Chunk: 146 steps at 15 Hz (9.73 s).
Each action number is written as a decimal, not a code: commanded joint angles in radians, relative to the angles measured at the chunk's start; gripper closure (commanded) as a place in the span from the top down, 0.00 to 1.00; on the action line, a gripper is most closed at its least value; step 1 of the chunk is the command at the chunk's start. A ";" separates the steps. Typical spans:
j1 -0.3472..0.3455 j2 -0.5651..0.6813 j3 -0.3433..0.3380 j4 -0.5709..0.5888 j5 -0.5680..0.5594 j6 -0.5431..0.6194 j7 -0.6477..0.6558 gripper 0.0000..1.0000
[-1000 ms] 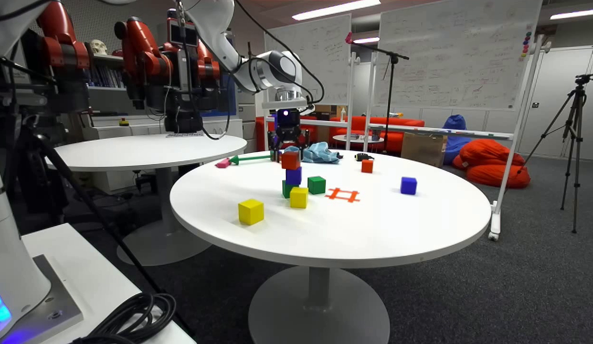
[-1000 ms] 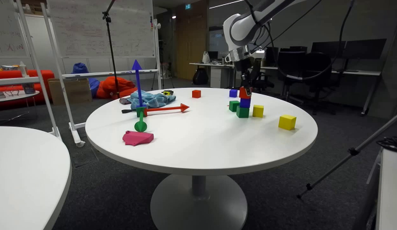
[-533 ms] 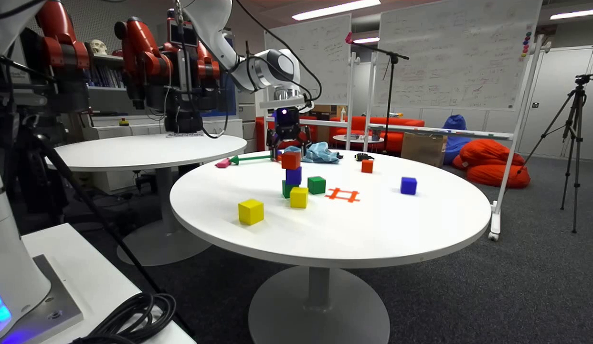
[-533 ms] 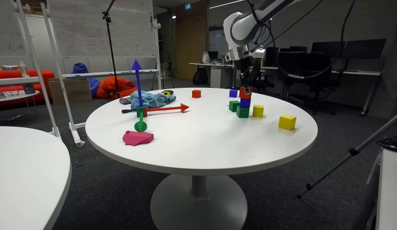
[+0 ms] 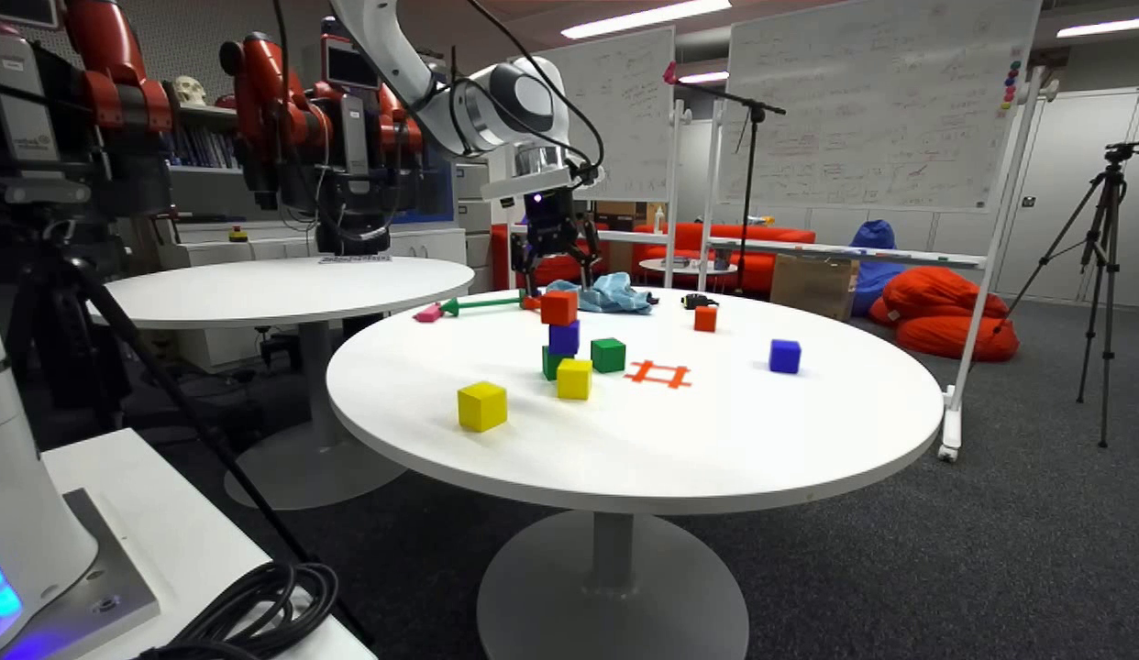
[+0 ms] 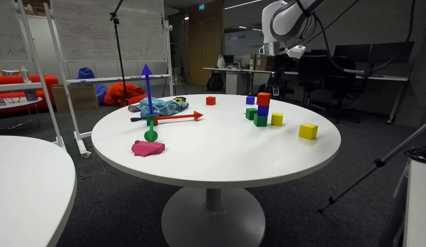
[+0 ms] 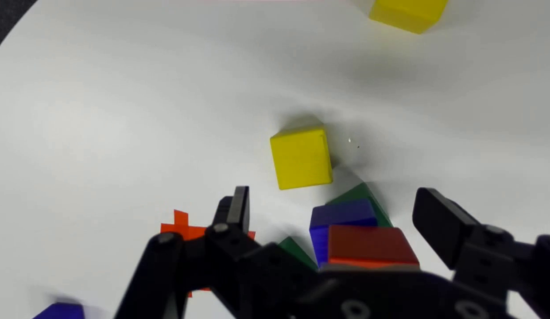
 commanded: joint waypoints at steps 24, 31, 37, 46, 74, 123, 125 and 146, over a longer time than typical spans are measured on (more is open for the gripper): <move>-0.006 -0.046 -0.011 -0.382 0.198 0.119 0.103 1.00; 0.009 -0.030 -0.017 -0.374 0.131 0.122 0.151 1.00; 0.021 -0.039 -0.047 -0.389 0.046 0.131 0.280 1.00; 0.009 -0.019 -0.037 -0.376 0.047 0.127 0.254 1.00; 0.007 -0.113 -0.078 -0.449 0.033 0.150 0.278 0.31; -0.007 -0.363 -0.013 -0.234 -0.123 0.005 0.278 0.31; 0.000 -0.339 -0.008 -0.177 -0.126 -0.041 0.258 0.31; 0.067 0.001 0.015 0.334 -0.132 -0.400 0.085 0.31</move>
